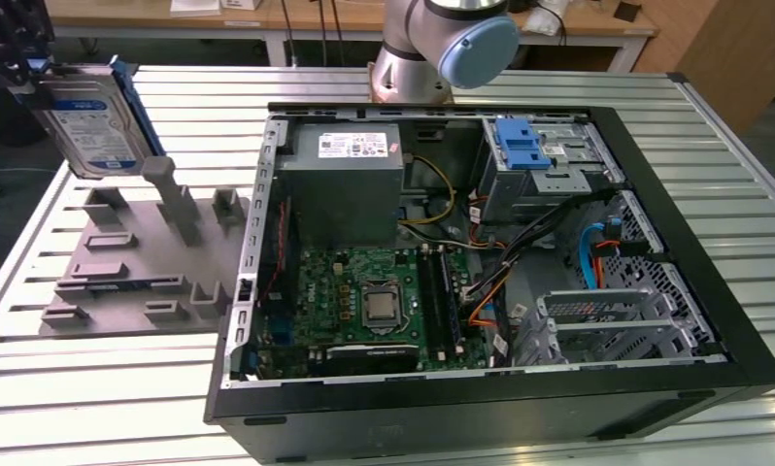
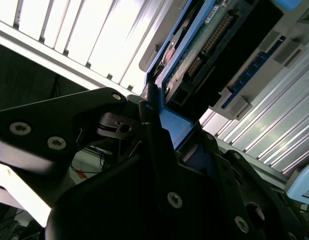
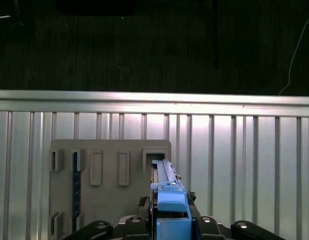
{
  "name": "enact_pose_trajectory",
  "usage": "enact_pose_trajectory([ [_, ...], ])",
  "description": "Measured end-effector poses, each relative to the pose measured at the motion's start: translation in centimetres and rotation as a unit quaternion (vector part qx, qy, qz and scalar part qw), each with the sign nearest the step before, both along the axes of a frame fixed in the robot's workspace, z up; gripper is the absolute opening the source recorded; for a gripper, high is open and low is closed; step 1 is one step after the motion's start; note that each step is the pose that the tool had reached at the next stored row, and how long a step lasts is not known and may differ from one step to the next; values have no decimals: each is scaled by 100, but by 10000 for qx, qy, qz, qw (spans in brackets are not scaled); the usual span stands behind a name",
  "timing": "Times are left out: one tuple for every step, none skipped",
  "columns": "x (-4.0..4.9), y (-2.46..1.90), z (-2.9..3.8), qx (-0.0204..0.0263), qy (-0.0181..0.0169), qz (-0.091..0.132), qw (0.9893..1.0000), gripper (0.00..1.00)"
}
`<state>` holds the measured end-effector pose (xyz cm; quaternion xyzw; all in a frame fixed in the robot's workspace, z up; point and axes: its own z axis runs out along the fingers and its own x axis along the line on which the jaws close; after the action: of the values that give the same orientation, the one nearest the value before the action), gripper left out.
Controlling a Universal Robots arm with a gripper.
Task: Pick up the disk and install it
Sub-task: 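Pick up the disk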
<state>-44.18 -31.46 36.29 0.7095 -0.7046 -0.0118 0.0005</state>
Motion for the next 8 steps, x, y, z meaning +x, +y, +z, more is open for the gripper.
enact_pose_trajectory([
  [0, 0, 8, 0, 0, 0, 10000, 36],
  [0, 0, 17, 0, -1, 0, 10000, 36],
  [0, 0, 27, 0, -1, 0, 10000, 36],
  [0, 0, 39, 0, -1, 0, 10000, 36],
  [0, 0, 54, 0, -1, 0, 10000, 36],
  [0, 0, 71, 0, -1, 0, 10000, 36],
  [0, 0, 85, 0, -1, 0, 10000, 36],
  [0, 0, 100, 0, -1, 0, 10000, 36],
])
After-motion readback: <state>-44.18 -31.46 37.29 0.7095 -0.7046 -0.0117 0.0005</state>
